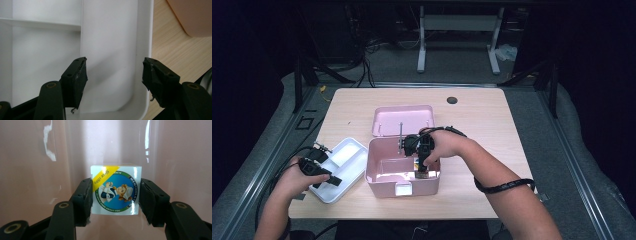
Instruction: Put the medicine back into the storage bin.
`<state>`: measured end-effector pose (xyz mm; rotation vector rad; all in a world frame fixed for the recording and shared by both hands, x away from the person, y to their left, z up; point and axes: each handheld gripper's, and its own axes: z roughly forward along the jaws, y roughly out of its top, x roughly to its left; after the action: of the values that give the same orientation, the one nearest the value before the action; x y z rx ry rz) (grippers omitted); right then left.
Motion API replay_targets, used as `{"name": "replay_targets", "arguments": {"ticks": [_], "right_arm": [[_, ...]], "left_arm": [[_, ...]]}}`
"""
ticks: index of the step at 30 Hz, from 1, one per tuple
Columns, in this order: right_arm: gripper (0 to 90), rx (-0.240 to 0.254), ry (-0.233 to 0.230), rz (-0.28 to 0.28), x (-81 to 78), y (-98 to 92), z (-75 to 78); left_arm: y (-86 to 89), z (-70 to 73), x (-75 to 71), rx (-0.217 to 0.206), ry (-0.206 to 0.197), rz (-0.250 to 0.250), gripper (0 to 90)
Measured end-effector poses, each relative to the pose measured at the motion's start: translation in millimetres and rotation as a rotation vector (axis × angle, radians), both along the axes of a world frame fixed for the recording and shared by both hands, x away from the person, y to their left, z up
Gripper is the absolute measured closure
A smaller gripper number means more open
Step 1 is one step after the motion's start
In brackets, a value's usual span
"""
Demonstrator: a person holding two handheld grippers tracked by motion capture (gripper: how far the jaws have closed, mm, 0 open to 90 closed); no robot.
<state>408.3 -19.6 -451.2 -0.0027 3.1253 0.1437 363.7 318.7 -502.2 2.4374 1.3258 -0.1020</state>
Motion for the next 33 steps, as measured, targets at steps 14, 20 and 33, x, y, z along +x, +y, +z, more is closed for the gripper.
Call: {"name": "replay_targets", "arguments": {"ticks": [14, 20, 33], "right_arm": [[36.9, 0.04, 0.021, -0.069, 1.4, -7.1, 18.4], [37.7, 0.05, -0.011, -0.064, -4.3, -15.6, 41.5], [40.1, 0.151, -0.043, -0.168, -8.9, -74.0, 71.2]], "left_arm": [[-0.6, -0.1, 0.1, 0.001, 0.001, -0.006, 36.5], [-0.6, -0.3, 0.4, 0.003, 0.001, -0.002, 36.4], [-0.8, -0.9, -1.1, -0.014, 0.005, -0.017, 37.5]]}}
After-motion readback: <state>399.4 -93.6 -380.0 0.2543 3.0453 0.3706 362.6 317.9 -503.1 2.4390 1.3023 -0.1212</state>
